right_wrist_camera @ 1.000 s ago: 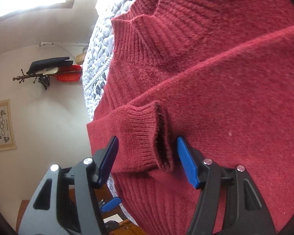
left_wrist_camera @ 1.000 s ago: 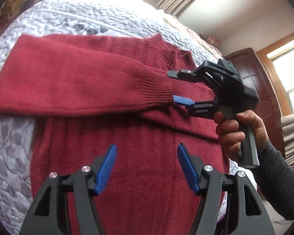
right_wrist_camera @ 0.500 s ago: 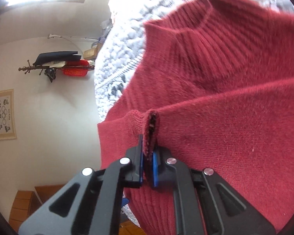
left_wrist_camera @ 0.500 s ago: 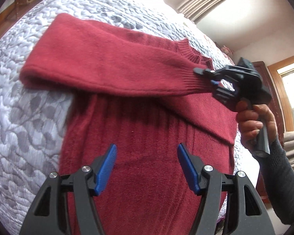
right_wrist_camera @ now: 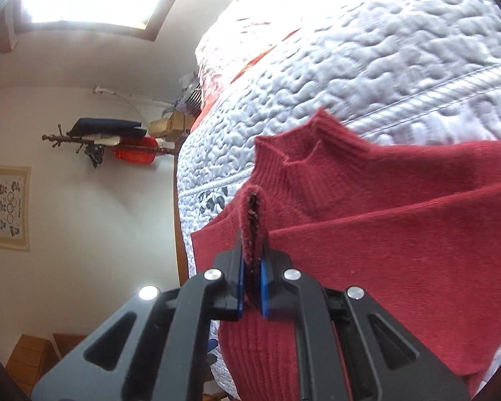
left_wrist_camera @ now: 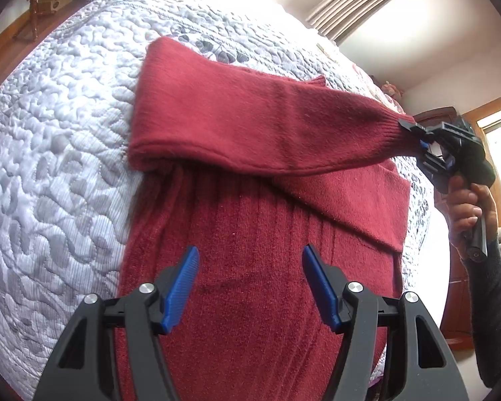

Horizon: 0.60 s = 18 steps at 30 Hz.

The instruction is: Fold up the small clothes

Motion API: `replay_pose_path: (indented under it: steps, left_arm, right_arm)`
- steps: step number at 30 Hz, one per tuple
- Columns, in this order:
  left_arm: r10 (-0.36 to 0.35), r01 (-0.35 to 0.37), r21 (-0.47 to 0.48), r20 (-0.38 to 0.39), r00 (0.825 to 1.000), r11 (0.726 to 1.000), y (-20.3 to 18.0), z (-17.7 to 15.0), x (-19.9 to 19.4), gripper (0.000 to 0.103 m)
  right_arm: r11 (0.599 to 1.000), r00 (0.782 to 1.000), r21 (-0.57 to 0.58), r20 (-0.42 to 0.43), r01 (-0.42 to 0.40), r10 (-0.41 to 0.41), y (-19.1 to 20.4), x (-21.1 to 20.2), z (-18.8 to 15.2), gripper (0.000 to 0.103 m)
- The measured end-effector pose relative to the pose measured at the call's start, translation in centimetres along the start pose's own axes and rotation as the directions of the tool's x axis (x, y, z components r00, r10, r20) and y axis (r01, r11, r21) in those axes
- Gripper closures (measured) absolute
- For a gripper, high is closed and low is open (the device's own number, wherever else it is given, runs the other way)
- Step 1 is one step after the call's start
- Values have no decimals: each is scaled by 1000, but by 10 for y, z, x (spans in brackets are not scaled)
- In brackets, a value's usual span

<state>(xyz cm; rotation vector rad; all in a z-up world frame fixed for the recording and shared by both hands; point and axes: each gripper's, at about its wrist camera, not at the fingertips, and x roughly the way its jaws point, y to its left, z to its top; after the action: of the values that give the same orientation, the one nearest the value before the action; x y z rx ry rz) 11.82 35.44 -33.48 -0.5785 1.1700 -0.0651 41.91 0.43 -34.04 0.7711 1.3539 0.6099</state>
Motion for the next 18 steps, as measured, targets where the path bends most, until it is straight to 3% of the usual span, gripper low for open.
replay_pose_path:
  steps: [18]
  left_arm:
    - [36,-36,24,2,999,999,0,15,4,38]
  right_arm:
    - [993,991,117,131,-5,-10,-65,-86,-24,97]
